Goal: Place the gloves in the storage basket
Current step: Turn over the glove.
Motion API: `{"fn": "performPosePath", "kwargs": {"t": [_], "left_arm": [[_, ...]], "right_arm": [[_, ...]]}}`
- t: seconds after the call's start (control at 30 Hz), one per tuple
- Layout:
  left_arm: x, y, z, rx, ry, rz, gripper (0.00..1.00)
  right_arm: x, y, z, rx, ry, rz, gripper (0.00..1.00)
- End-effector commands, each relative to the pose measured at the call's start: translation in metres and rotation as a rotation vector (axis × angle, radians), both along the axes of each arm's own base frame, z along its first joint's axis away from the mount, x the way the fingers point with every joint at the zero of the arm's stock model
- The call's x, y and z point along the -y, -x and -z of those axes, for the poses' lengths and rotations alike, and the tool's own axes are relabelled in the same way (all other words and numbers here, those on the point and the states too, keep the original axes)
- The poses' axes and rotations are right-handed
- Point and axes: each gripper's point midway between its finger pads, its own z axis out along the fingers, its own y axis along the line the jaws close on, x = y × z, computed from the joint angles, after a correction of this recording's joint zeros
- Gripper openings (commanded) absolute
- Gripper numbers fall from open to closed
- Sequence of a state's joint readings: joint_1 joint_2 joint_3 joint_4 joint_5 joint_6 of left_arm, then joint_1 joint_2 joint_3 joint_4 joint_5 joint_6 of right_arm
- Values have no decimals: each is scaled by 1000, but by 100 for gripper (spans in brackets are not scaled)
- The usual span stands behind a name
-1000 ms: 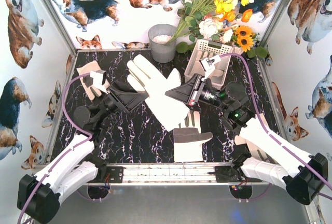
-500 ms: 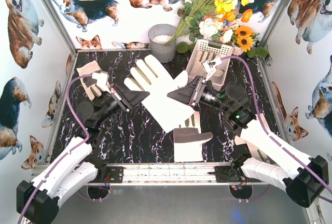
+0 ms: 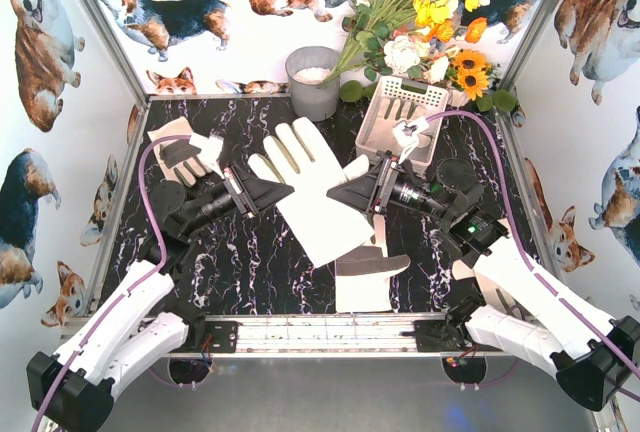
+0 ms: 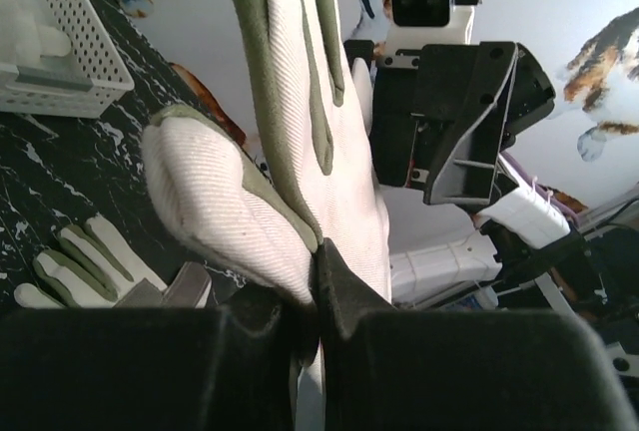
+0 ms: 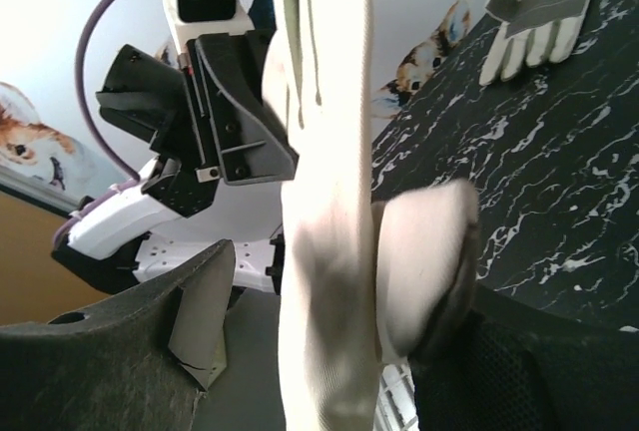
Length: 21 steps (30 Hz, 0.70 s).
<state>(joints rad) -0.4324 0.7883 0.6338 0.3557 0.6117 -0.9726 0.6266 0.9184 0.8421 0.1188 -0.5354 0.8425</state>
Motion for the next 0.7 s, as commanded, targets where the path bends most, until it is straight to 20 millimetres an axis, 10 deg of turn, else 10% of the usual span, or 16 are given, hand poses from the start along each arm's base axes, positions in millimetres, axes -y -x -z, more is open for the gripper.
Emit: {"fn": "performPosePath", "kwargs": {"t": [0.0, 0.37, 0.67], "left_arm": [[4, 10, -5, 29, -40, 69, 0], [1, 5, 2, -9, -62, 26, 0], [14, -32, 80, -201, -267, -134, 0]], "right_arm": [[10, -5, -28, 102, -23, 66, 65], [17, -5, -8, 96, 86, 91, 20], [66, -14, 69, -18, 451, 287, 0]]}}
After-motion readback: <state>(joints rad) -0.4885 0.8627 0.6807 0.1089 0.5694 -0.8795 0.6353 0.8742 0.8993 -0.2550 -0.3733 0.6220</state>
